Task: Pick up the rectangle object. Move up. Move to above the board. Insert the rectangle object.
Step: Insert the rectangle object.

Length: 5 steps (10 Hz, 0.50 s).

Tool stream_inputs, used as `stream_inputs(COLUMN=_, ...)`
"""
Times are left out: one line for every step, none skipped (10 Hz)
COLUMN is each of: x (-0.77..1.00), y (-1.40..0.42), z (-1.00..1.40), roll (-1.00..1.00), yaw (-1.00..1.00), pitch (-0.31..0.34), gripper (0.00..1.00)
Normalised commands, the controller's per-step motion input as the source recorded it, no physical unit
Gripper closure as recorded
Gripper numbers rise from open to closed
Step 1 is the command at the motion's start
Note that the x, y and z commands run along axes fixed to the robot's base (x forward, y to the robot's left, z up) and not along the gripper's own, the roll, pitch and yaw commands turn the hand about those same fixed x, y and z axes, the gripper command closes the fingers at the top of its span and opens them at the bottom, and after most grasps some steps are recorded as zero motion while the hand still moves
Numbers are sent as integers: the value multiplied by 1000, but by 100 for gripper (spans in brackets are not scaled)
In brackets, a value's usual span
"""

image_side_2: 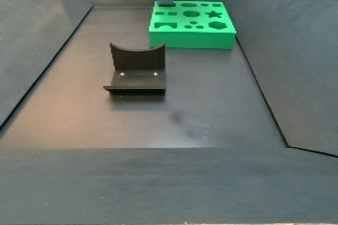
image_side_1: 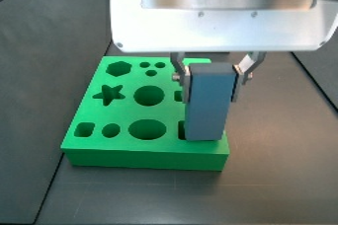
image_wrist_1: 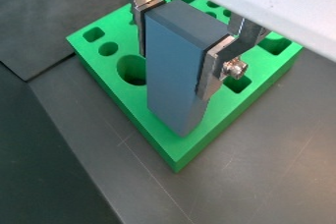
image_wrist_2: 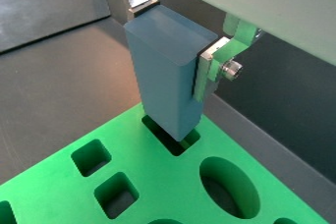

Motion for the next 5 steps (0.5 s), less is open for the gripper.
stream_inputs(x=0, y=37, z=-100, roll=129, yaw=0, pitch=0, gripper=100)
stream_inputs(x=-6, y=63, z=-51, roll=141, yaw=0, pitch=14, gripper=100)
stream_inputs(x=-14, y=123, z=0, roll=131, yaw=0, pitch=44, gripper=100)
stream_inputs(x=-91, y=103, z=0, roll=107, yaw=0, pitch=27, gripper=100)
stream_inputs(x=-111, y=91, z=0, roll=100, yaw=0, pitch=10, gripper=100)
